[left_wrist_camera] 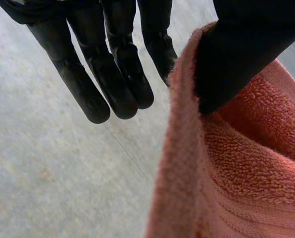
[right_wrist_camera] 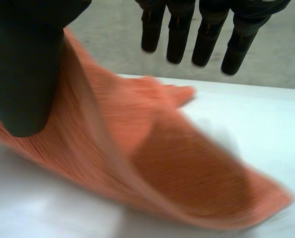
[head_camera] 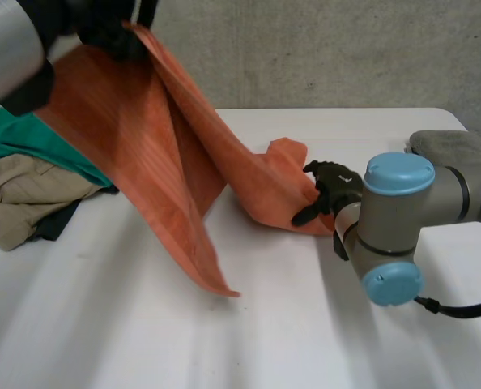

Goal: Fold the laundry.

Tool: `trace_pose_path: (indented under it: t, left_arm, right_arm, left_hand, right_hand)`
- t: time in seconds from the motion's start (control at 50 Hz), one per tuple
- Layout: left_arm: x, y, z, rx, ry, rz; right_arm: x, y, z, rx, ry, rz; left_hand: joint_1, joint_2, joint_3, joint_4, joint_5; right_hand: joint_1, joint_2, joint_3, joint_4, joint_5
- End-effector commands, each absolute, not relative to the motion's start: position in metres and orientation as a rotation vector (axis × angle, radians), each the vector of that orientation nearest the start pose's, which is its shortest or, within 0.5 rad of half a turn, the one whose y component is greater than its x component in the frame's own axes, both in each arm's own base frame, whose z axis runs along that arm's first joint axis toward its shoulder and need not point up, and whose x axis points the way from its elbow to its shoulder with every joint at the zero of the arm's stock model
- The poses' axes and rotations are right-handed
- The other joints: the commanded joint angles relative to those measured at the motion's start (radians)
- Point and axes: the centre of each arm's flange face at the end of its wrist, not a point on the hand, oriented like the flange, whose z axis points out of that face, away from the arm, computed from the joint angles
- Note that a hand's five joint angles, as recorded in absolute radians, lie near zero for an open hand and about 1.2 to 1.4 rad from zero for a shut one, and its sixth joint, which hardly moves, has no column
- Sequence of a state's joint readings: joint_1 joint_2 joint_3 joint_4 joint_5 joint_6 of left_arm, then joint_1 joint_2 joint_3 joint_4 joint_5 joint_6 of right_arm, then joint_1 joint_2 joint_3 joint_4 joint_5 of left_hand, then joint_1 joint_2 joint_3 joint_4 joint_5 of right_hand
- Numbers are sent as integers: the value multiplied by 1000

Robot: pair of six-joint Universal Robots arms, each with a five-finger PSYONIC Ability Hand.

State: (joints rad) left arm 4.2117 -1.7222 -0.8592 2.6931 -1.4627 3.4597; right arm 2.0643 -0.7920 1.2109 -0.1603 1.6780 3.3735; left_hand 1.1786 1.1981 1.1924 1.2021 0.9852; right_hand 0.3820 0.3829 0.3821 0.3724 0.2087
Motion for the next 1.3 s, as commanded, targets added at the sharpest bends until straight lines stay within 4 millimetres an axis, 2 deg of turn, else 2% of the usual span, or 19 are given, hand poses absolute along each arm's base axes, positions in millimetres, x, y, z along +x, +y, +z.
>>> trace_pose_path:
  t: [0.02, 0.04, 0.12, 0.18, 0.26, 0.32, 0.36, 0.44, 0.58, 0.68, 0.76, 0.82, 0.88, 0.92, 0.94, 0.96, 1.08, 1.2, 1.3]
  left_arm:
    - [-257, -186, 470, 915, 1924, -2629]
    - [-254, -186, 472, 902, 1918, -2637]
    - [-244, -192, 473, 857, 1918, -2626]
    - [-237, -207, 464, 841, 1949, -2575]
    - [-226, -228, 446, 824, 2029, -2475]
    - [-214, -245, 429, 817, 2082, -2383]
    - [-207, -254, 418, 845, 2103, -2319]
    - [-201, -265, 392, 937, 2174, -2185]
    - [-203, -296, 339, 1103, 2292, -1955]
    - [-211, -337, 294, 1195, 2317, -1812]
    - [-226, -367, 278, 1267, 2227, -1809]
    - [-235, -385, 283, 1281, 2111, -1894]
    - [-246, -416, 311, 1206, 1841, -2127]
    - [-251, -434, 337, 1081, 1643, -2315]
    - [-252, -438, 344, 1033, 1598, -2375]
    - [-253, -440, 369, 930, 1477, -2514]
    - [-251, -438, 426, 657, 1161, -2902]
    - [-249, -439, 415, 668, 1190, -2929]
    - [-251, -440, 379, 758, 1384, -2856]
  right_arm:
    - [296, -362, 133, -148, 2253, -1756]
    - [295, -363, 133, -155, 2253, -1757]
    - [287, -363, 140, -198, 2254, -1738]
    - [274, -365, 166, -222, 2208, -1779]
    - [248, -367, 226, -364, 2118, -1939]
    - [222, -364, 272, -587, 2085, -2089]
    - [203, -353, 309, -742, 2082, -2170]
    - [181, -329, 355, -948, 2141, -2223]
    - [179, -319, 352, -1179, 2284, -2037]
    - [186, -355, 321, -1241, 2332, -1986]
    - [196, -390, 306, -1177, 2325, -2081]
    - [212, -419, 311, -1065, 2200, -2310]
    - [221, -443, 323, -919, 2025, -2543]
    - [228, -460, 347, -749, 1769, -2788]
    - [231, -463, 358, -683, 1667, -2861]
    - [231, -466, 377, -560, 1490, -2984]
    - [234, -456, 422, -283, 1003, -3179]
    - [235, -455, 417, -295, 999, -3140]
    - [231, -463, 392, -364, 1132, -3054]
  left_hand:
    - [218, 198, 204, 194, 237]
    - [218, 198, 204, 194, 237]
    - [218, 198, 204, 194, 237]
    - [218, 198, 204, 194, 237]
    - [218, 198, 204, 194, 237]
    - [215, 196, 201, 192, 234]
    - [215, 196, 201, 192, 234]
    - [212, 193, 198, 189, 231]
    - [197, 178, 184, 174, 216]
    - [192, 172, 178, 168, 210]
    - [191, 172, 178, 168, 210]
    - [189, 169, 175, 165, 208]
    - [218, 198, 204, 194, 236]
    - [212, 193, 198, 189, 231]
    - [212, 193, 198, 189, 231]
    - [215, 195, 201, 192, 234]
    - [218, 198, 204, 194, 237]
    - [218, 198, 204, 194, 237]
    - [218, 198, 204, 194, 237]
  right_hand:
    - [700, 699, 700, 710, 699]
    - [1011, 1010, 1011, 1021, 1010]
    - [1014, 1013, 1014, 1024, 1013]
    - [1014, 1013, 1014, 1024, 1013]
    - [1014, 1013, 1014, 1024, 1013]
    - [1014, 1013, 1014, 1024, 1013]
    - [1014, 1013, 1014, 1024, 1013]
    - [1014, 1013, 1014, 1024, 1013]
    - [1014, 1013, 1014, 1024, 1013]
    - [1014, 1013, 1014, 1024, 1013]
    - [1014, 1013, 1014, 1024, 1013]
    - [1014, 1013, 1014, 1024, 1013]
    - [1014, 1013, 1014, 1024, 1013]
    - [1014, 1013, 1014, 1024, 1013]
    - [1014, 1013, 1014, 1024, 1013]
    - [1014, 1013, 1014, 1024, 1013]
    - [1014, 1013, 1014, 1024, 1013]
    - [1014, 1013, 1014, 1024, 1013]
    - [1014, 1013, 1014, 1024, 1013]
